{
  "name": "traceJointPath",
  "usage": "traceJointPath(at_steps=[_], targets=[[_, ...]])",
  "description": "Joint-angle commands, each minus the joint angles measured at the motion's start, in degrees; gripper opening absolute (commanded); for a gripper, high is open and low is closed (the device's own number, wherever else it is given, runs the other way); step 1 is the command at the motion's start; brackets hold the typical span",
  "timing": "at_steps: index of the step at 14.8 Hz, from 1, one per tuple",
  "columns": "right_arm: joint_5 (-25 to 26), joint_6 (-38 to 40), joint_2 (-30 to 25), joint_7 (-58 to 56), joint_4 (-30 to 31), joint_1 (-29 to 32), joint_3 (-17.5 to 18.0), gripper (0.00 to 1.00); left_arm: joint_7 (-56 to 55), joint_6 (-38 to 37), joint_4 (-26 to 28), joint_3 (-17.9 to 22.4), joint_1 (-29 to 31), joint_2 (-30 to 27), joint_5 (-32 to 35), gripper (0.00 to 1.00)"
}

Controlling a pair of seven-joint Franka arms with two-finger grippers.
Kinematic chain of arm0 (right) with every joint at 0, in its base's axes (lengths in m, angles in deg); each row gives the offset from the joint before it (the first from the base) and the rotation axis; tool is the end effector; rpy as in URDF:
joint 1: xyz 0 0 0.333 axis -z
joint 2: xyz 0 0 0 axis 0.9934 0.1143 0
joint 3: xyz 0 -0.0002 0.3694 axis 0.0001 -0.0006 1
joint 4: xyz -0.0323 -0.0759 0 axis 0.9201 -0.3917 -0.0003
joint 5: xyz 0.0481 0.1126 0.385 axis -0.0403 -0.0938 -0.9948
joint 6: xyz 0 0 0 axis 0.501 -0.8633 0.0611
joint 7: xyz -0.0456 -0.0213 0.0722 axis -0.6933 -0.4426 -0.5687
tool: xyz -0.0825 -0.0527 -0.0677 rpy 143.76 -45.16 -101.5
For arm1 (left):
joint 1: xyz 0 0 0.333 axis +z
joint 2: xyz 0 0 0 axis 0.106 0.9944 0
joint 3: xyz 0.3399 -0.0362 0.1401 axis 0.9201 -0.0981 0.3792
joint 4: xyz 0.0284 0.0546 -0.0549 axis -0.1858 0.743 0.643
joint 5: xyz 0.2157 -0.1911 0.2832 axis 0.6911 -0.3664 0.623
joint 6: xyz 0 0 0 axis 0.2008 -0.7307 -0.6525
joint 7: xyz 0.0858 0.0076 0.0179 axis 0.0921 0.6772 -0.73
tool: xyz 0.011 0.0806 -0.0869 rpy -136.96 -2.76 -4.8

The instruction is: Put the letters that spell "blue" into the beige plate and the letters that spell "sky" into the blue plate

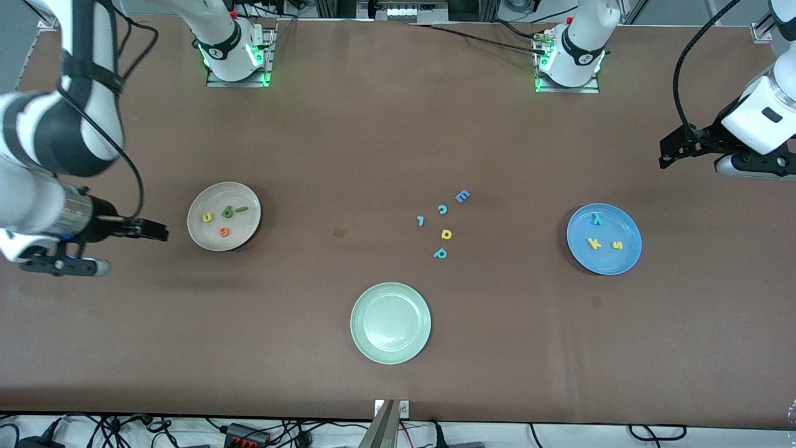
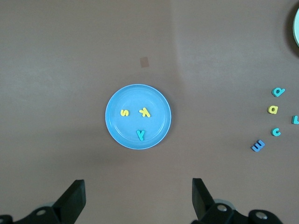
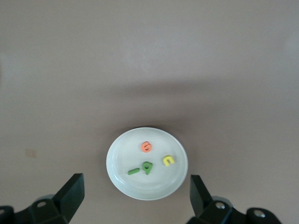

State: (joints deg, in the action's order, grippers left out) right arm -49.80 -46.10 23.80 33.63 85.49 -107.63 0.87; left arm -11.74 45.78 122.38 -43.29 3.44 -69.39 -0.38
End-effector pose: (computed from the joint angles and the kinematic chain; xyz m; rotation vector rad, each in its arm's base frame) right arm 0.6961 0.0325 0.5240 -3.1101 0.1008 0.1039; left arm 0.5615 -0.0170 0.6269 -3.1256 0.0965 -0.0028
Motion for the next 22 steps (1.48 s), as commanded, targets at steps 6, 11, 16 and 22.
traceJointPath(at_steps=[6, 11, 16, 22], targets=[[9.5, 2.4, -10.2, 0.5, 0.4, 25.9, 23.7, 1.0, 0.8, -1.3, -1.7, 0.1, 0.4, 0.8, -1.3, 1.0], [12.9, 3.8, -13.1, 0.9, 1.7, 28.0, 27.8, 1.0, 0.8, -1.4, -1.7, 0.1, 0.4, 0.8, -1.3, 1.0], [13.8, -1.4, -21.0, 0.6, 14.5, 27.9, 27.9, 1.0, 0.8, -1.4, -1.7, 0.1, 0.4, 0.8, -1.3, 1.0], [15.7, 0.0, -26.5, 0.3, 20.8, 26.9, 28.6, 1.0, 0.8, -1.6, -1.7, 0.1, 0.4, 0.8, -1.3, 1.0]])
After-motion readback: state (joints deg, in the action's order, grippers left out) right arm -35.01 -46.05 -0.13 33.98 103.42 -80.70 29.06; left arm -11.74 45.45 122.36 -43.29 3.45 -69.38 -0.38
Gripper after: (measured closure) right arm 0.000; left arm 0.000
